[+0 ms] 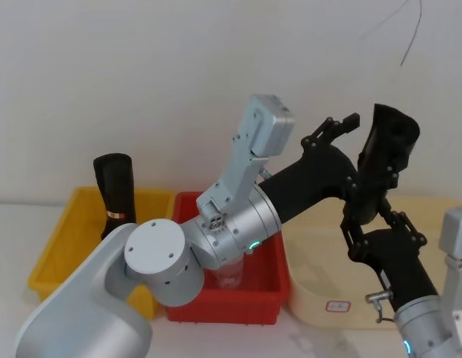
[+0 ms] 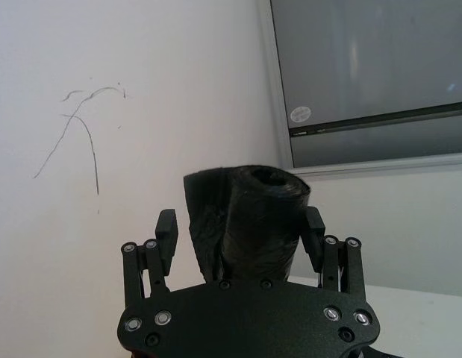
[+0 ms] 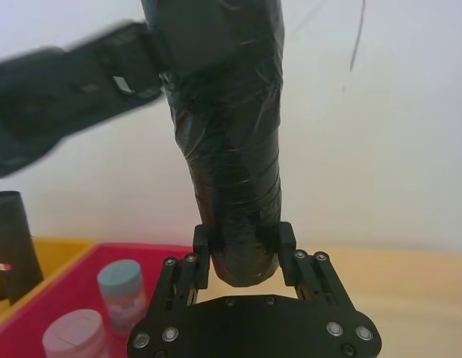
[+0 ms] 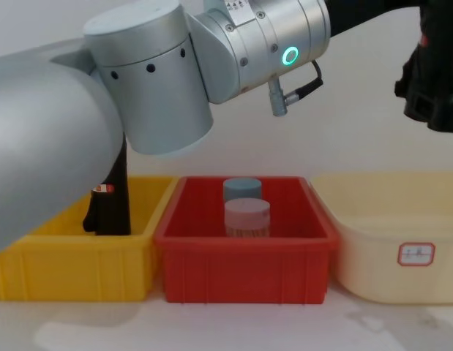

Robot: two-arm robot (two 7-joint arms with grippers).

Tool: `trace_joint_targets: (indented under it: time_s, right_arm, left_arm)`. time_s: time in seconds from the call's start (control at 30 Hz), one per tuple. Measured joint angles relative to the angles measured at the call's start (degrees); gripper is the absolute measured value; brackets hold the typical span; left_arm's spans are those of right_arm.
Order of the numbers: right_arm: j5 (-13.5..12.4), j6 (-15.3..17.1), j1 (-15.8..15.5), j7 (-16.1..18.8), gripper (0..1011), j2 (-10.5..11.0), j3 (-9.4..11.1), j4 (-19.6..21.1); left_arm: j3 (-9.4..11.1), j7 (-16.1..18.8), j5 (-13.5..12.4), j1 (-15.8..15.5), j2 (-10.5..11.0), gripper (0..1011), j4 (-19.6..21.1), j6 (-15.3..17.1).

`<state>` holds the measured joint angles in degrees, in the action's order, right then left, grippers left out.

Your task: Pick up the garbage bag with the one hand and transfer it to the other hand.

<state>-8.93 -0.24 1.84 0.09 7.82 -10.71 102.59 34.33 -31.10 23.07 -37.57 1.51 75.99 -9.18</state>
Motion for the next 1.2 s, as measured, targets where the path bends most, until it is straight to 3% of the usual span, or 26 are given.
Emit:
trace_joint_targets:
  time_s: [0.3, 0.57, 1.0, 1.2]
  right_arm:
    - [-0.9, 5.2, 1.8, -1.5, 521, -1.2, 1.8, -1.6]
    - [-1.0, 10.6, 5.1, -4.8, 552, -2.8, 4.1, -5.5]
    - [1.0, 15.2, 8.7, -8.6, 946, -3.6, 6.2, -11.4]
    - [1.6, 16.5, 9.1, -8.5, 1001, -3.2, 6.1, -12.0]
  left_arm:
    - [0.0, 0.0, 0.0, 0.0, 0.0, 1001, 0.0, 0.0]
    - [0.0, 0.0, 0.0, 0.0, 0.0, 1002, 0.0, 0.0]
    - [0.0, 0.0, 0.0, 0.0, 0.0, 1001, 0.0, 0.0]
    - [0.0, 0.0, 0.0, 0.0, 0.0, 1002, 0.0, 0.0]
